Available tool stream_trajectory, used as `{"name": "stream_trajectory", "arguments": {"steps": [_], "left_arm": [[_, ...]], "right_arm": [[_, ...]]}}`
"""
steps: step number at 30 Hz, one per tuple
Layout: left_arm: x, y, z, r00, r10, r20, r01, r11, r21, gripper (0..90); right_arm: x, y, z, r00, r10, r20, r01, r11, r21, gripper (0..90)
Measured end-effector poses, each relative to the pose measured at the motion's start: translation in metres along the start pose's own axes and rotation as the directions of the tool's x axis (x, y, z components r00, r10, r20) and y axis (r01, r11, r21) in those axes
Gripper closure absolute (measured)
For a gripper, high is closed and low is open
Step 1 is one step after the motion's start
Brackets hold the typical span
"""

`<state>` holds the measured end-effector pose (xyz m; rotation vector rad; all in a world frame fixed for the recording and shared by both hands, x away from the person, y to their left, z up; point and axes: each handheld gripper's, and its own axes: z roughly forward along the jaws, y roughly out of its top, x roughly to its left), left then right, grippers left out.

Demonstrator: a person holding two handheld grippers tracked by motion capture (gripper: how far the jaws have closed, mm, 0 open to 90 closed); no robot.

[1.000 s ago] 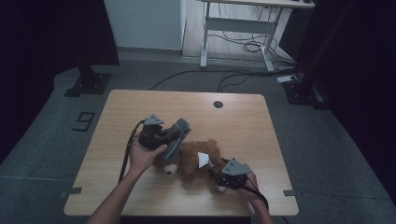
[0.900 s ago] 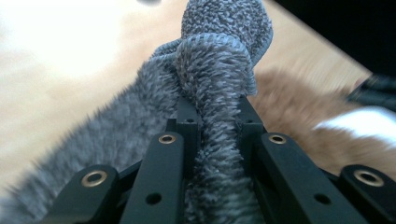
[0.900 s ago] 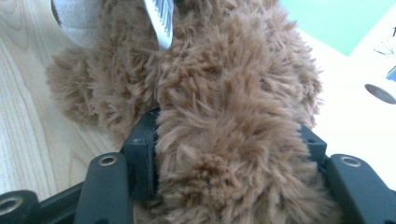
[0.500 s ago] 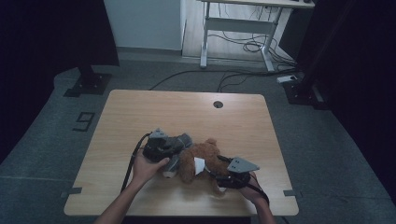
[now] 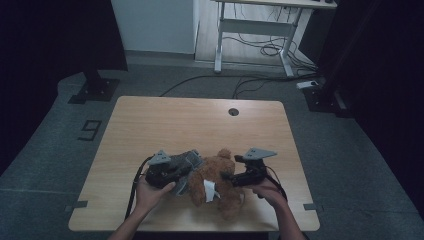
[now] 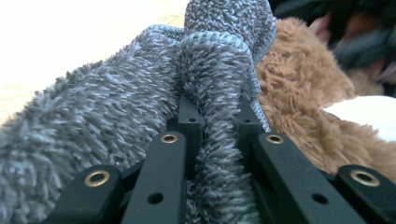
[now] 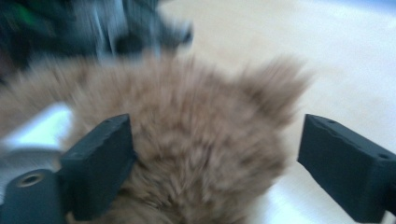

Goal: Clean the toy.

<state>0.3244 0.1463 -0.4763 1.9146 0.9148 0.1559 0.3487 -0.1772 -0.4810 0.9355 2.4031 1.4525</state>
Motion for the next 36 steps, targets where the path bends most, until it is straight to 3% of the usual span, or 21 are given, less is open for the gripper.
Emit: {"name": "stream_trajectory", "arguments": {"steps": [3, 7, 8, 9, 10, 13, 16, 18, 20, 21, 22, 24, 25, 26, 27, 28, 30, 31, 34, 35, 36], "left_arm": [[0.002, -0.004, -0.004, 0.9995, -0.015, 0.026, 0.015, 0.9999, -0.006, 78.6], [0.002, -0.008, -0.006, 0.9986, -0.026, 0.047, 0.026, 0.9996, -0.009, 78.6], [0.002, -0.009, -0.007, 0.9987, -0.023, 0.045, 0.024, 0.9997, -0.011, 78.6], [0.002, -0.009, -0.007, 0.9987, -0.023, 0.045, 0.024, 0.9997, -0.011, 78.6], [0.003, -0.01, -0.008, 0.9991, -0.024, 0.035, 0.025, 0.9996, -0.015, 78.6], [0.006, -0.011, -0.01, 0.9984, -0.04, 0.04, 0.041, 0.9989, -0.023, 78.6], [0.01, -0.01, -0.01, 0.997, -0.061, 0.049, 0.062, 0.9976, -0.029, 78.6], [0.01, -0.009, -0.009, 0.9972, -0.06, 0.044, 0.061, 0.9976, -0.033, 78.5], [0.011, -0.005, -0.006, 0.9974, -0.064, 0.033, 0.065, 0.997, -0.041, 78.5], [0.011, -0.005, -0.006, 0.9974, -0.064, 0.033, 0.065, 0.997, -0.041, 78.4], [0.013, 0.002, -0.003, 0.9967, -0.075, 0.03, 0.076, 0.9959, -0.048, 78.3], [0.014, 0.005, -0.002, 0.996, -0.084, 0.031, 0.085, 0.9949, -0.054, 78.1], [0.015, 0.009, 0.0, 0.9954, -0.09, 0.034, 0.092, 0.9942, -0.057, 78.1], [0.016, 0.016, 0.002, 0.9947, -0.095, 0.037, 0.098, 0.9934, -0.061, 77.8], [0.016, 0.016, 0.002, 0.9947, -0.095, 0.037, 0.098, 0.9934, -0.061, 77.6], [0.013, 0.023, 0.0, 0.9946, -0.092, 0.048, 0.095, 0.9926, -0.074, 77.5], [0.009, 0.026, -0.001, 0.9953, -0.082, 0.052, 0.086, 0.993, -0.081, 77.4], [-0.003, 0.034, -0.001, 0.9964, -0.051, 0.068, 0.057, 0.9939, -0.094, 77.3], [-0.026, 0.044, 0.009, 0.9964, 0.011, 0.084, -0.003, 0.9957, -0.092, 77.2], [-0.026, 0.044, 0.009, 0.9964, 0.011, 0.084, -0.003, 0.9957, -0.092, 77.0], [-0.041, 0.05, 0.024, 0.9955, 0.044, 0.084, -0.038, 0.9964, -0.076, 76.7]], "right_arm": [[0.002, -0.013, 0.011, 0.995, 0.073, -0.067, -0.073, 0.997, 0.008, 0.6], [0.002, -0.024, 0.02, 0.9878, 0.119, -0.101, -0.116, 0.993, 0.035, 0.0], [0.002, -0.029, 0.027, 0.9777, 0.151, -0.146, -0.142, 0.988, 0.065, 2.1], [0.002, -0.029, 0.027, 0.9777, 0.151, -0.146, -0.142, 0.988, 0.065, 2.1], [0.006, -0.033, 0.033, 0.9701, 0.132, -0.203, -0.122, 0.991, 0.062, 13.4], [0.01, -0.031, 0.033, 0.9723, 0.083, -0.218, -0.076, 0.996, 0.037, 32.3], [0.012, -0.029, 0.032, 0.981, 0.032, -0.192, -0.032, 0.999, 0.003, 42.9], [0.012, -0.028, 0.031, 0.9842, 0.015, -0.177, -0.017, 1.0, -0.009, 44.8], [0.011, -0.024, 0.029, 0.9927, -0.033, -0.116, 0.028, 0.999, -0.042, 47.6], [0.011, -0.024, 0.029, 0.9927, -0.033, -0.116, 0.028, 0.999, -0.042, 47.6], [0.011, -0.018, 0.028, 0.9947, -0.088, -0.053, 0.085, 0.995, -0.057, 48.0], [0.013, -0.009, 0.026, 0.9868, -0.16, 0.026, 0.161, 0.985, -0.064, 47.9], [0.013, -0.009, 0.026, 0.9868, -0.16, 0.026, 0.161, 0.985, -0.064, 47.9], [0.015, -0.002, 0.024, 0.965, -0.244, 0.096, 0.25, 0.967, -0.057, 47.5], [0.015, -0.002, 0.024, 0.965, -0.244, 0.096, 0.25, 0.967, -0.057, 47.5], [0.016, 0.002, 0.023, 0.9463, -0.296, 0.131, 0.303, 0.952, -0.042, 46.7], [0.015, 0.001, 0.024, 0.9364, -0.319, 0.147, 0.326, 0.945, -0.027, 46.3], [0.015, -0.001, 0.025, 0.9339, -0.322, 0.155, 0.329, 0.944, -0.022, 46.2], [0.014, -0.009, 0.027, 0.9394, -0.306, 0.154, 0.316, 0.948, -0.045, 46.1], [0.014, -0.009, 0.027, 0.9394, -0.306, 0.154, 0.316, 0.948, -0.045, 46.1], [0.015, -0.012, 0.028, 0.9402, -0.302, 0.157, 0.314, 0.947, -0.059, 46.0]]}}
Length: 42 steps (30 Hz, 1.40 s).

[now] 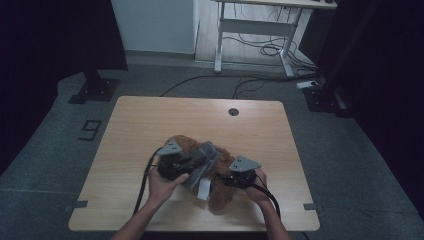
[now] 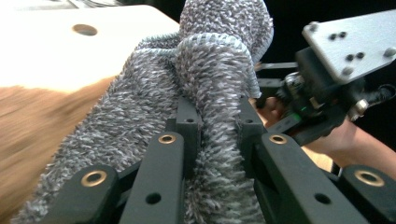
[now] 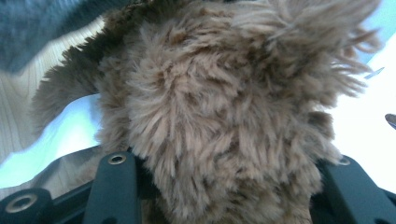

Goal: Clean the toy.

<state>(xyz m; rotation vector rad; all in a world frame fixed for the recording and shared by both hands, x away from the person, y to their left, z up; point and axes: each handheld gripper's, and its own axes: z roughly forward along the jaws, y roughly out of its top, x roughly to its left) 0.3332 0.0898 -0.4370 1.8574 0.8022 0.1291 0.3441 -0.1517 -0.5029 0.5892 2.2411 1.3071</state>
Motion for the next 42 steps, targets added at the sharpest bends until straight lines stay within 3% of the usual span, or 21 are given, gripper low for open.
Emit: {"name": "stream_trajectory", "arguments": {"steps": [1, 2, 3, 4, 6, 9, 11, 14, 15, 16, 21, 24, 27, 28, 35, 39, 42], "left_arm": [[0.0, 0.0, 0.0, 1.0, 0.0, 0.0, 0.0, 1.0, 0.0, 76.4], [-0.009, 0.003, 0.019, 0.9994, 0.032, -0.013, -0.032, 0.9993, 0.02, 76.2], [-0.009, 0.003, 0.019, 0.9994, 0.032, -0.013, -0.032, 0.9993, 0.02, 76.0], [-0.011, 0.003, 0.036, 0.9988, 0.041, -0.025, -0.041, 0.9987, 0.032, 75.9], [-0.007, 0.002, 0.044, 0.9995, 0.025, -0.017, -0.024, 0.9992, 0.032, 76.0], [-0.002, 0.0, 0.043, 0.9997, 0.017, -0.018, -0.017, 0.9995, 0.027, 76.1], [0.003, -0.001, 0.037, 0.9991, 0.014, -0.039, -0.014, 0.9997, 0.02, 76.1], [0.023, 0.0, 0.017, 0.9931, 0.0, -0.118, 0.001, 0.9999, 0.011, 76.1], [0.023, 0.0, 0.017, 0.9931, 0.0, -0.118, 0.001, 0.9999, 0.011, 76.1], [0.037, -0.001, 0.007, 0.9898, -0.026, -0.14, 0.028, 0.9996, 0.01, 76.1], [0.056, -0.006, -0.012, 0.9832, -0.055, -0.174, 0.054, 0.9985, -0.011, 76.3], [0.072, -0.009, -0.032, 0.9719, -0.089, -0.218, 0.08, 0.9955, -0.052, 76.3], [0.081, -0.013, -0.04, 0.9676, -0.113, -0.226, 0.104, 0.9932, -0.051, 76.3], [0.087, -0.018, -0.043, 0.9682, -0.144, -0.205, 0.14, 0.9896, -0.034, 76.2], [0.087, -0.024, -0.046, 0.9686, -0.136, -0.208, 0.134, 0.9907, -0.024, 76.3], [0.089, -0.025, -0.05, 0.9642, -0.132, -0.23, 0.132, 0.9911, -0.017, 76.2], [0.095, -0.032, -0.058, 0.9508, -0.116, -0.287, 0.123, 0.9923, 0.007, 76.3]], "right_arm": [[0.0, 0.0, 0.0, 1.0, 0.0, 0.0, 0.0, 1.0, 0.0, 46.0], [0.002, -0.003, 0.0, 1.0, 0.001, 0.006, -0.001, 1.0, -0.009, 46.1], [0.002, -0.003, 0.0, 1.0, 0.001, 0.006, -0.001, 1.0, -0.009, 46.1], [0.002, -0.007, 0.0, 0.9999, 0.01, 0.011, -0.01, 1.0, -0.017, 46.3], [-0.001, -0.013, 0.001, 0.9993, 0.034, 0.017, -0.033, 0.999, -0.018, 46.6], [-0.004, -0.021, 0.0, 0.9981, 0.061, 0.002, -0.061, 0.997, -0.047, 47.1], [-0.007, -0.029, -0.002, 0.9984, 0.05, -0.027, -0.052, 0.996, -0.067, 47.6], [-0.007, -0.027, -0.004, 0.9992, 0.018, -0.037, -0.02, 0.998, -0.065, 47.8], [-0.007, -0.027, -0.004, 0.9992, 0.018, -0.037, -0.02, 0.998, -0.065, 47.8], [-0.007, -0.027, -0.005, 0.9992, 0.01, -0.04, -0.013, 0.998, -0.066, 47.8], [-0.007, -0.026, -0.007, 0.9989, 0.006, -0.047, -0.009, 0.998, -0.066, 47.7], [-0.009, -0.028, -0.007, 0.9984, 0.011, -0.055, -0.015, 0.998, -0.067, 47.7], [-0.01, -0.029, -0.008, 0.9981, 0.017, -0.059, -0.021, 0.997, -0.068, 47.5], [-0.011, -0.03, -0.009, 0.9977, 0.021, -0.064, -0.026, 0.997, -0.072, 47.0], [-0.011, -0.03, -0.009, 0.9976, 0.011, -0.069, -0.017, 0.997, -0.077, 44.5], [-0.01, -0.03, -0.01, 0.9976, 0.011, -0.068, -0.016, 0.997, -0.074, 44.2], [-0.011, -0.031, -0.01, 0.9975, 0.013, -0.07, -0.018, 0.997, -0.074, 44.2]]}}
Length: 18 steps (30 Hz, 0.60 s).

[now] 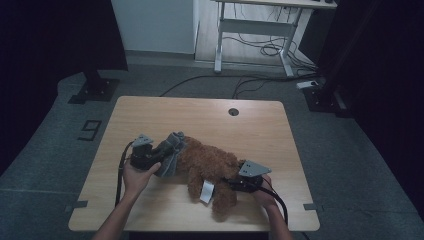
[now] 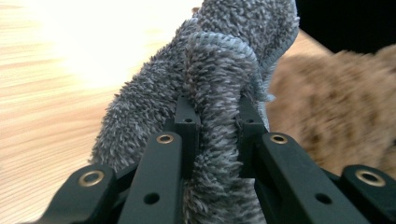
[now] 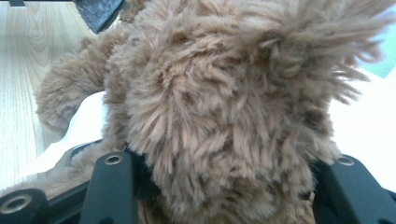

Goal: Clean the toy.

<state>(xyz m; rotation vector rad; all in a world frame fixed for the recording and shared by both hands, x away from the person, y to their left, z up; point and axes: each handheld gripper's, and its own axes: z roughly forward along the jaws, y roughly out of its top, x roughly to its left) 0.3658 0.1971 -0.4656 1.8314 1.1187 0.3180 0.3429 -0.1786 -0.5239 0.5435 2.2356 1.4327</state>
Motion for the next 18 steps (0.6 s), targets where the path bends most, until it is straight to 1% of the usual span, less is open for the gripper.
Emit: {"name": "stream_trajectory", "arguments": {"steps": [1, 2, 3, 4, 5, 6, 8, 9, 11, 12, 13, 14, 15, 16, 18], "left_arm": [[0.0, 0.0, 0.0, 1.0, 0.0, 0.0, 0.0, 1.0, 0.0, 76.4], [0.008, -0.006, 0.0, 0.9997, -0.02, -0.014, 0.02, 0.9997, 0.014, 76.4], [0.008, -0.006, 0.0, 0.9997, -0.02, -0.014, 0.02, 0.9997, 0.014, 76.4], [0.017, -0.013, 0.002, 0.9987, -0.047, -0.022, 0.047, 0.9983, 0.034, 76.4], [0.017, -0.013, 0.002, 0.9987, -0.047, -0.022, 0.047, 0.9983, 0.034, 76.4], [0.023, -0.019, 0.003, 0.9972, -0.074, -0.013, 0.075, 0.9961, 0.047, 76.5], [0.024, -0.019, 0.0, 0.9957, -0.092, 0.01, 0.092, 0.9951, 0.038, 76.6], [0.021, -0.016, -0.003, 0.9961, -0.087, 0.016, 0.086, 0.9959, 0.025, 76.7], [0.01, -0.007, -0.009, 0.9977, -0.059, 0.033, 0.059, 0.9983, -0.001, 76.8], [0.01, -0.007, -0.009, 0.9977, -0.059, 0.033, 0.059, 0.9983, -0.001, 76.8], [0.002, -0.001, -0.011, 0.9983, -0.038, 0.045, 0.039, 0.9992, -0.013, 76.8], [-0.015, 0.012, -0.012, 0.9973, 0.004, 0.073, -0.002, 0.9995, -0.033, 76.8], [-0.015, 0.012, -0.012, 0.9973, 0.004, 0.073, -0.002, 0.9995, -0.033, 76.8], [-0.033, 0.023, -0.008, 0.9934, 0.037, 0.108, -0.032, 0.9986, -0.043, 76.8], [-0.051, 0.033, 0.0, 0.9859, 0.057, 0.157, -0.051, 0.9978, -0.044, 76.8]], "right_arm": [[0.0, 0.0, 0.0, 1.0, 0.001, 0.0, -0.001, 1.0, 0.0, 44.2], [0.0, 0.0, 0.0, 1.0, 0.002, -0.001, -0.002, 1.0, 0.0, 44.2], [0.0, 0.0, 0.0, 1.0, 0.002, -0.002, -0.002, 1.0, 0.002, 44.2], [0.0, 0.0, 0.0, 1.0, 0.003, -0.002, -0.003, 1.0, 0.001, 44.2], [0.0, 0.0, 0.0, 1.0, 0.003, -0.002, -0.003, 1.0, 0.001, 44.2], [0.0, -0.001, 0.0, 1.0, 0.005, -0.002, -0.005, 1.0, -0.002, 44.2], [0.0, -0.001, 0.0, 1.0, 0.004, -0.001, -0.004, 1.0, -0.002, 44.1], [-0.001, -0.001, 0.0, 1.0, 0.005, -0.001, -0.005, 1.0, -0.002, 44.1], [-0.002, -0.001, 0.0, 0.9999, 0.012, -0.003, -0.012, 1.0, 0.0, 44.1], [-0.002, -0.001, 0.0, 0.9999, 0.012, -0.003, -0.012, 1.0, 0.0, 44.1], [-0.002, -0.002, 0.001, 0.9999, 0.015, -0.004, -0.015, 1.0, -0.004, 44.1], [-0.002, -0.002, 0.001, 0.9999, 0.015, -0.003, -0.015, 1.0, -0.004, 44.1], [-0.001, -0.002, 0.001, 0.9999, 0.013, -0.002, -0.013, 1.0, -0.001, 44.1], [-0.001, -0.002, 0.001, 0.9999, 0.013, -0.001, -0.013, 1.0, -0.003, 44.1], [-0.001, -0.002, 0.001, 0.9999, 0.016, 0.001, -0.016, 1.0, -0.003, 44.1]]}}
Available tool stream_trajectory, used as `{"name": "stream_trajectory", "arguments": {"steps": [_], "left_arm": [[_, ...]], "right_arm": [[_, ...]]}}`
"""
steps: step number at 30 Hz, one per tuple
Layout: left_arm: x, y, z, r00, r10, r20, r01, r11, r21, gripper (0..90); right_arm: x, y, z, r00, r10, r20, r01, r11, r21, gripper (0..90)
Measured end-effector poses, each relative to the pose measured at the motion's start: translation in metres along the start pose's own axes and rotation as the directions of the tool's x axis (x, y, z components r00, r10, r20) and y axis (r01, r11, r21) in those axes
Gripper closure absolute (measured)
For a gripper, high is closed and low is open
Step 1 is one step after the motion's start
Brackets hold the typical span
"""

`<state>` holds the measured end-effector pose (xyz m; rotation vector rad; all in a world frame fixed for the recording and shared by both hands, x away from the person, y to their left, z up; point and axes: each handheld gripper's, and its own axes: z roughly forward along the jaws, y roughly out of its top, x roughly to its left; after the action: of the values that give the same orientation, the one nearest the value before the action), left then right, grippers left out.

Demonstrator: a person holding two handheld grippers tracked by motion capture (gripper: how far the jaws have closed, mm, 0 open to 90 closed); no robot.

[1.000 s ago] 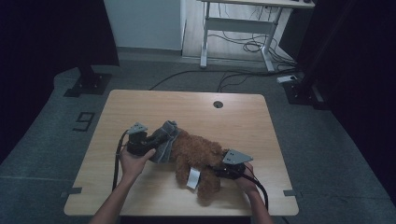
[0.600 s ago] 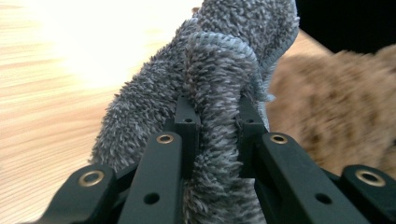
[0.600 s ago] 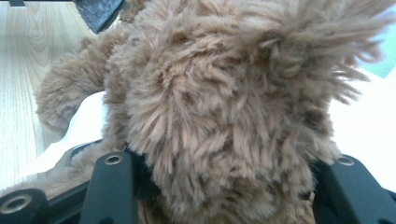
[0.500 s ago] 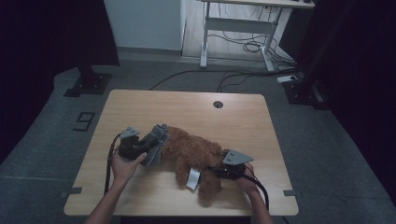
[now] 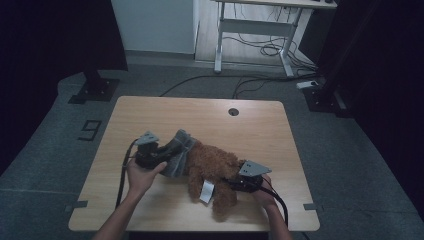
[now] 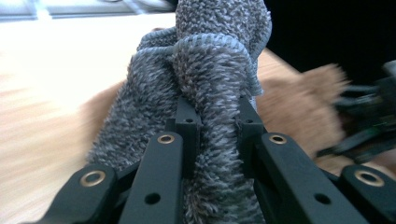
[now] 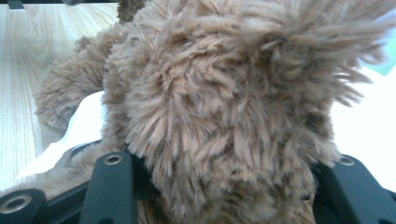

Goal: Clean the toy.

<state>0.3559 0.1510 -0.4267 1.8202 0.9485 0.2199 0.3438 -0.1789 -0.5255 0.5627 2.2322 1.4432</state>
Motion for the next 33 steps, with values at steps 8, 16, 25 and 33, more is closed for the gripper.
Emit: {"name": "stream_trajectory", "arguments": {"steps": [8, 16, 25, 33], "left_arm": [[-0.072, 0.0, 0.07, 0.986, 0.114, 0.122, -0.127, 0.9869, 0.1, 76.4], [-0.069, 0.003, 0.086, 0.9899, 0.106, 0.095, -0.117, 0.9846, 0.129, 76.4], [-0.008, 0.008, 0.062, 0.9997, 0.014, -0.019, -0.012, 0.9939, 0.11, 76.3], [0.026, 0.008, 0.027, 0.9938, -0.028, -0.107, 0.033, 0.9986, 0.041, 76.6]], "right_arm": [[0.0, -0.001, 0.0, 1.0, 0.005, 0.0, -0.005, 1.0, 0.001, 44.0], [0.002, -0.003, 0.0, 0.9999, -0.008, 0.014, 0.008, 1.0, 0.009, 44.3], [0.005, -0.003, 0.0, 0.9992, -0.039, 0.013, 0.039, 0.999, 0.01, 44.4], [0.005, -0.002, 0.0, 0.9988, -0.048, 0.013, 0.047, 0.999, 0.009, 44.4]]}}
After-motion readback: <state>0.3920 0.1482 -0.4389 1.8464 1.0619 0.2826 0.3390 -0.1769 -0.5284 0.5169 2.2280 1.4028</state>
